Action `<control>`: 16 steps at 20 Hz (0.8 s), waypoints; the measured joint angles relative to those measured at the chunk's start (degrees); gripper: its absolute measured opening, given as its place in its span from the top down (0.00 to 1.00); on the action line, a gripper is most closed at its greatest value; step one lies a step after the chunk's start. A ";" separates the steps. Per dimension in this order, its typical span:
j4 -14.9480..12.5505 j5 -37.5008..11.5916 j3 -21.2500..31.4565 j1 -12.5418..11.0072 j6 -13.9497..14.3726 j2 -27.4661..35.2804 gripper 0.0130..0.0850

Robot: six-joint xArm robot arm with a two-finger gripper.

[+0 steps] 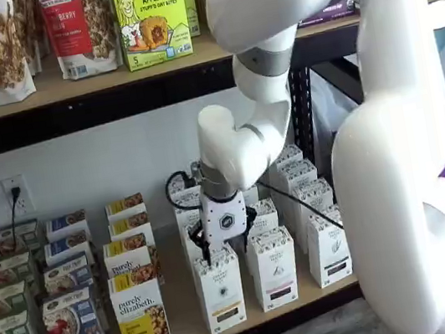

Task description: Pick up the white box with a yellow strip in the middle, on the bottom shelf, the fourth box from the left

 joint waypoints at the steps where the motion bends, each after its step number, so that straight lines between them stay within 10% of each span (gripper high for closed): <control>1: 0.34 -0.21 -0.85 0.00 -0.34 1.10 0.00; 16: 8.24 -2.35 -9.07 -0.05 -8.09 11.69 0.00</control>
